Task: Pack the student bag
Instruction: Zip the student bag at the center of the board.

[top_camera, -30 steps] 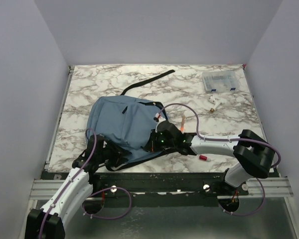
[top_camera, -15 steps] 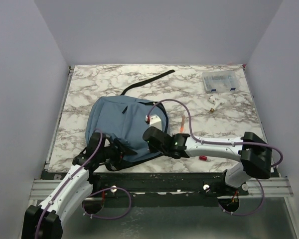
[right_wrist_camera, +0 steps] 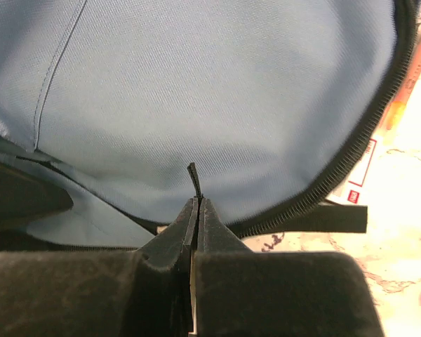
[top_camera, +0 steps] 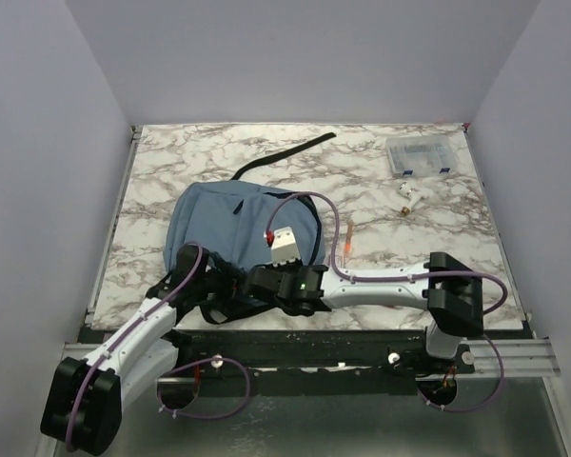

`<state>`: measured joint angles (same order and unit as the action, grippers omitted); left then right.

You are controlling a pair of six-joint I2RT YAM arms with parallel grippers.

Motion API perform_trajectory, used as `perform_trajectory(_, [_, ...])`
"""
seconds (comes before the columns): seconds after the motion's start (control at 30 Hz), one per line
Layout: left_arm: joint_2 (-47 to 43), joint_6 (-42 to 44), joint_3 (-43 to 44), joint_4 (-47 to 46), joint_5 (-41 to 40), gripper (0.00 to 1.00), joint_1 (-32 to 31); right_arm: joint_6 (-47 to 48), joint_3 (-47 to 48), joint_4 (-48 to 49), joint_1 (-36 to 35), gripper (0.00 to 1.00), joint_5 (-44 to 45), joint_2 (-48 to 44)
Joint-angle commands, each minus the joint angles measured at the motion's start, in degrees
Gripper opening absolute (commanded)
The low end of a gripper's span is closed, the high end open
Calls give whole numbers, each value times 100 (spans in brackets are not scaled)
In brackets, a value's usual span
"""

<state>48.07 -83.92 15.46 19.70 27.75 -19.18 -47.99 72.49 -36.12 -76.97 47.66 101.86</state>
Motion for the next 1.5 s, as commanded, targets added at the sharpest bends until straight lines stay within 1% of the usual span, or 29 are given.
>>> perform_trajectory(0.0, [162,-12,-79,-356,-867,52,2,10,-286,250,-7,0,348,-623])
perform_trajectory(0.03, [121,43,-138,-434,-1032,43,2,-9,-281,194,-10,0,384,-673])
perform_trajectory(0.07, [79,87,-203,-508,-1180,31,1,-78,-257,94,-9,0,491,-708])
perform_trajectory(0.17, [-78,65,-467,-607,-1488,8,2,-392,-194,-368,42,0,807,-928])
perform_trajectory(0.2, [-132,66,-538,-631,-1521,2,2,-499,-203,-469,71,0,923,-1060])
perform_trajectory(0.23, [-174,65,-614,-642,-1533,0,2,-639,-208,-637,163,0,978,-1181])
perform_trajectory(0.33, [-346,107,-749,-619,-1535,0,9,-768,-452,-615,588,0,979,-1665])
perform_trajectory(0.43, [-597,175,-814,-561,-1470,0,11,-342,-838,-51,939,0,565,-2111])
perform_trajectory(0.47, [-721,215,-817,-527,-1446,0,10,-173,-959,211,1057,0,338,-2291])
perform_trajectory(0.53, [-926,272,-841,-548,-1355,0,14,532,-1276,896,1367,0,-606,-2526])
perform_trajectory(0.57, [-1028,329,-843,-606,-1294,0,16,723,-1389,1038,1468,0,-1153,-2597])
perform_trajectory(0.6, [-1100,373,-843,-632,-1248,0,16,665,-1440,1026,1544,0,-1501,-2638])
perform_trajectory(0.63, [-1184,393,-851,-674,-1193,0,17,582,-1483,1060,1610,4,-2022,-2691])
perform_trajectory(0.7, [-1327,390,-876,-753,-1113,0,20,430,-1613,1222,1631,28,-2981,-2780])
perform_trajectory(0.77, [-1437,347,-900,-783,-1041,0,20,228,-1747,1460,1632,38,-3659,-2869])
perform_trajectory(0.83, [-1488,301,-930,-777,-980,0,20,-74,-1848,1651,1632,52,-3974,-2882])
perform_trajectory(0.9, [-1508,288,-957,-791,-948,0,19,-443,-1715,1569,1630,62,-4030,-2712])
perform_trajectory(0.93, [-1506,280,-964,-792,-931,0,20,-653,-1616,1447,1628,64,-4001,-2577])
perform_trajectory(1.0, [-1489,297,-966,-786,-903,0,20,-935,-1391,1211,1632,63,-3833,-2299])
perform_trajectory(1.07, [-1502,297,-975,-798,-886,0,20,-823,-1248,1192,1632,60,-3755,-2070])
perform_trajectory(1.13, [-1509,310,-984,-814,-861,0,20,-433,-1153,1283,1632,60,-3639,-2016])
perform_trajectory(1.27, [-1532,324,-1001,-829,-784,0,18,323,-1382,1750,1655,60,-3188,-2407])
perform_trajectory(1.33, [-1539,317,-1018,-847,-771,0,19,601,-1601,2136,1792,60,-3317,-2634])
perform_trajectory(1.47, [-1497,259,-1054,-940,-724,0,19,802,-2028,3035,2229,57,-4129,-2736])
